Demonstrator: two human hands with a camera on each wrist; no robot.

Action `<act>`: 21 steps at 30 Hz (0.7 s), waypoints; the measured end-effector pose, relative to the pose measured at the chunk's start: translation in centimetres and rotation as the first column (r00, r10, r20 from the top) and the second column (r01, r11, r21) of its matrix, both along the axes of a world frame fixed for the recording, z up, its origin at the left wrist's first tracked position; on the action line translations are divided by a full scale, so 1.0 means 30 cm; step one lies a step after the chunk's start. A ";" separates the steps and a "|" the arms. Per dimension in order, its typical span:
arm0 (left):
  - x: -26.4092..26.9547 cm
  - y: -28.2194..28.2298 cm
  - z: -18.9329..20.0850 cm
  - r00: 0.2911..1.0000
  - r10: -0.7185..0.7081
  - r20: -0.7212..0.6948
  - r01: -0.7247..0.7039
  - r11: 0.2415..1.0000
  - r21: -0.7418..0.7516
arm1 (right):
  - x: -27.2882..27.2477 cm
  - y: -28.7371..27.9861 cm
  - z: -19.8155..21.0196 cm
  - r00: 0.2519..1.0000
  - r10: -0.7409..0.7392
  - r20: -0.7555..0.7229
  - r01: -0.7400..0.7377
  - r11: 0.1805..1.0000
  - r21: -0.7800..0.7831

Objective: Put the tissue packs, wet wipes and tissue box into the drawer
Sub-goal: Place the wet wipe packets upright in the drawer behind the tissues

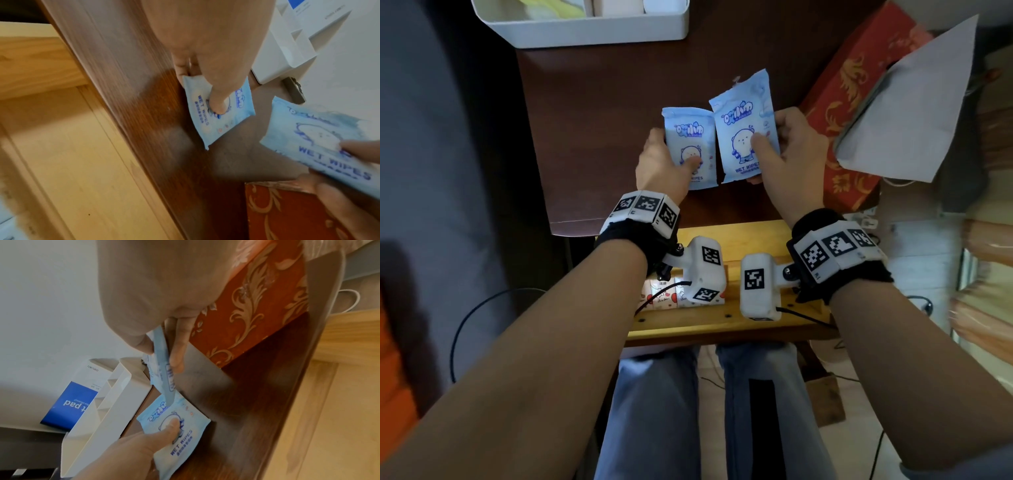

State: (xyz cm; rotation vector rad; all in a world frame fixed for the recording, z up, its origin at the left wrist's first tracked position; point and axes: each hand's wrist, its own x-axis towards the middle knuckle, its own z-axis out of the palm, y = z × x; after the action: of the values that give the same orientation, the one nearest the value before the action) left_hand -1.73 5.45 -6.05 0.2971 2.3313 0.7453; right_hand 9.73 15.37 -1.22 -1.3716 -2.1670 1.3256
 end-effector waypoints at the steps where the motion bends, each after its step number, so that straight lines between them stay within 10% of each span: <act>1: 0.005 -0.006 0.006 1.000 0.000 0.024 0.000 1.000 0.011 | 0.001 -0.004 0.002 1.000 0.006 0.003 -0.006 1.000 0.015; 21: 0.289 -0.330 0.046 0.955 0.238 0.176 -0.263 0.956 0.133 | 0.233 -0.235 -0.080 0.995 0.102 0.011 -0.099 0.987 -0.128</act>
State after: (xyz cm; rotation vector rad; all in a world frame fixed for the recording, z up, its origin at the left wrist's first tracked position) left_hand 6.94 -4.45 -4.66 0.0051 2.1870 1.0394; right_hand 16.73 8.33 -3.62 -1.3396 -2.2243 1.5180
